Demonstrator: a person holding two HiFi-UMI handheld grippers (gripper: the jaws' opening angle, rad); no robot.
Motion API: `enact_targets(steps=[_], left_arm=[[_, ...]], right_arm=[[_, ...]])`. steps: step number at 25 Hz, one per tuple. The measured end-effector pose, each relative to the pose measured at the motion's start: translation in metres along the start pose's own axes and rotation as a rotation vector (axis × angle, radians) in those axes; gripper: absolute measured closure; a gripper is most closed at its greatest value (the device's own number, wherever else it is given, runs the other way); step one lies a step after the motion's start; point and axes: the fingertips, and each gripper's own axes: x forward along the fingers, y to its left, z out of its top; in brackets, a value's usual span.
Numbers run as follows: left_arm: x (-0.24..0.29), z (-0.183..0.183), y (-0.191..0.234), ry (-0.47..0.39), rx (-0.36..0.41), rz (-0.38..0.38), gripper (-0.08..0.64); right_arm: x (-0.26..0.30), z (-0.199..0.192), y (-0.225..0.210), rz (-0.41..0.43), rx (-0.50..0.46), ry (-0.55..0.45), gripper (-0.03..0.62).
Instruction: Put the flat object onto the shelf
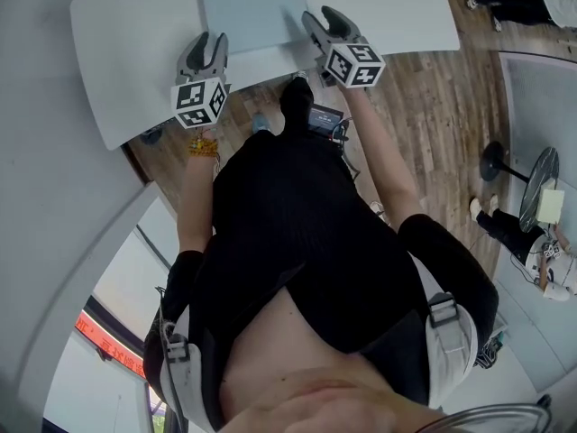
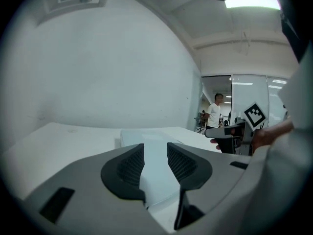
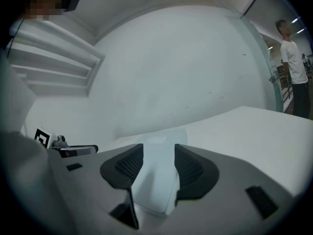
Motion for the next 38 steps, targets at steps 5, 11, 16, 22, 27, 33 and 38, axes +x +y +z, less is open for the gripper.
enact_targets(steps=[5,11,16,22,27,33,38], left_arm=[[-0.001,0.042,-0.013,-0.101,0.085,0.024,0.414],[0.009,0.08,-0.028,-0.194,0.12,0.035,0.423],[0.001,0.1,-0.047,-0.241,0.154,0.035,0.428],[0.006,0.105,-0.054,-0.267,0.18,0.047,0.437],[-0.001,0.103,-0.057,-0.266,0.192,0.051,0.442],[0.02,0.094,-0.06,-0.26,0.209,0.054,0.463],[0.043,0.077,-0.063,-0.232,0.214,0.067,0.517]], right_arm=[[-0.011,0.042,0.03,-0.001,-0.077,-0.117,0.41],[-0.016,0.071,0.049,-0.009,-0.164,-0.196,0.43],[-0.028,0.082,0.063,-0.018,-0.195,-0.239,0.434],[-0.026,0.085,0.061,-0.053,-0.23,-0.266,0.445],[-0.027,0.08,0.071,-0.075,-0.24,-0.273,0.451],[-0.013,0.074,0.062,-0.089,-0.267,-0.272,0.468],[-0.003,0.067,0.047,-0.094,-0.28,-0.276,0.514]])
